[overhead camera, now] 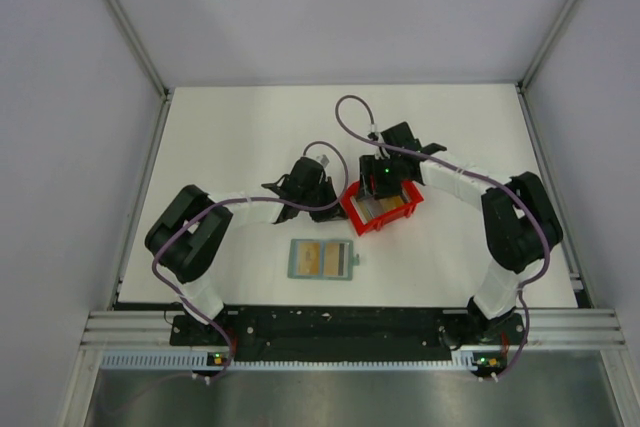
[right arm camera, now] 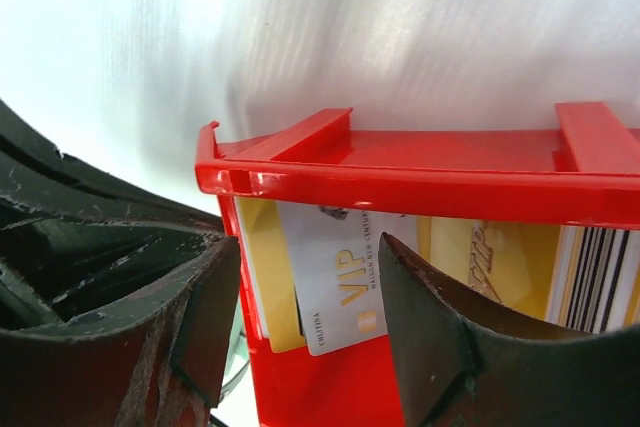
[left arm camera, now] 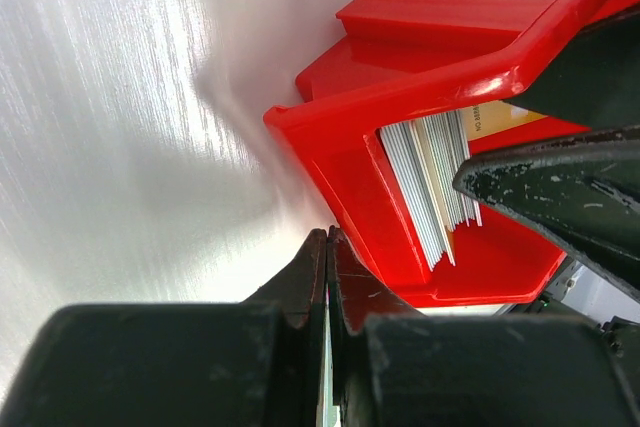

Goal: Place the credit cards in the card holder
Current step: Pick up the credit card from the storage box.

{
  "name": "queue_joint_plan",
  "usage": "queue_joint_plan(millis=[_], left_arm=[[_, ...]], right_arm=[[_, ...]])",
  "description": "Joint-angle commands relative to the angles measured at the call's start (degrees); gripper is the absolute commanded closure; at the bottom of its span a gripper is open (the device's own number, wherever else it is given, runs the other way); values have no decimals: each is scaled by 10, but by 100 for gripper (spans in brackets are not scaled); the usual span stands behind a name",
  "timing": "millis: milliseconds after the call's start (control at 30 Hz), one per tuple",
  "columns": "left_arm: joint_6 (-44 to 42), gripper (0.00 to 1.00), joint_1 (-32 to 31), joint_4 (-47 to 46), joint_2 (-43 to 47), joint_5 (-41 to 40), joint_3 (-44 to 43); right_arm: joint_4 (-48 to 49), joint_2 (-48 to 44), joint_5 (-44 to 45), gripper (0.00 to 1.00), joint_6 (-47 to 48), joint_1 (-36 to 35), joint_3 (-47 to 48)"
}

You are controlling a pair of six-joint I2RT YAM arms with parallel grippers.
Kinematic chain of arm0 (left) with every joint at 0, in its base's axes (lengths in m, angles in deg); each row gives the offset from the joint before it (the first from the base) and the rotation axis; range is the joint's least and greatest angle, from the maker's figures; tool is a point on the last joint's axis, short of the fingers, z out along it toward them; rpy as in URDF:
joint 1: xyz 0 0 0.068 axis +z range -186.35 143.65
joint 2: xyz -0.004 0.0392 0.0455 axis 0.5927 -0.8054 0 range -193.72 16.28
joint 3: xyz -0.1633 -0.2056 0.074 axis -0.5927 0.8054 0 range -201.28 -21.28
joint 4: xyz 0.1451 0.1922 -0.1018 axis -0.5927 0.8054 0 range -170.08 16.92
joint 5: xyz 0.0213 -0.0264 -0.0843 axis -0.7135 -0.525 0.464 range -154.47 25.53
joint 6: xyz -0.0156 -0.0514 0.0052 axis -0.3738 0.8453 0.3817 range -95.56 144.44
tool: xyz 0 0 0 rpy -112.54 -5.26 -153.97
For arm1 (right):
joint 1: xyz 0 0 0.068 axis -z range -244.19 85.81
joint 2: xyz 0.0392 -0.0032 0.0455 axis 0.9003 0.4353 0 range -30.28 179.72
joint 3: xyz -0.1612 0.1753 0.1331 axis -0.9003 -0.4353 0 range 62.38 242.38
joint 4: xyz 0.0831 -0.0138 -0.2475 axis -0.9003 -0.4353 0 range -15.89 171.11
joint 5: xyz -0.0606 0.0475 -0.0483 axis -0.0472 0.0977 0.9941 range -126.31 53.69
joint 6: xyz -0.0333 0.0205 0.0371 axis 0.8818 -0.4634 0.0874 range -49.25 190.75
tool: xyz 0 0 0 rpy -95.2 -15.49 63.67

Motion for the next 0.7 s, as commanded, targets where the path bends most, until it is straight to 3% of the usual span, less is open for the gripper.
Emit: queue_joint_plan(millis=[0,233,667], left_arm=[[5,99,-3,-34,3,7,-19],[5,99,-3,-37,2,10,-19],[4,99,-3,-36,-5,14,-27]], right_arm=[[2,-6,43,42,0,4,-5],[5,31,0,44,-2,3,-17],[6,-15,-36,84,-5,-1,-22]])
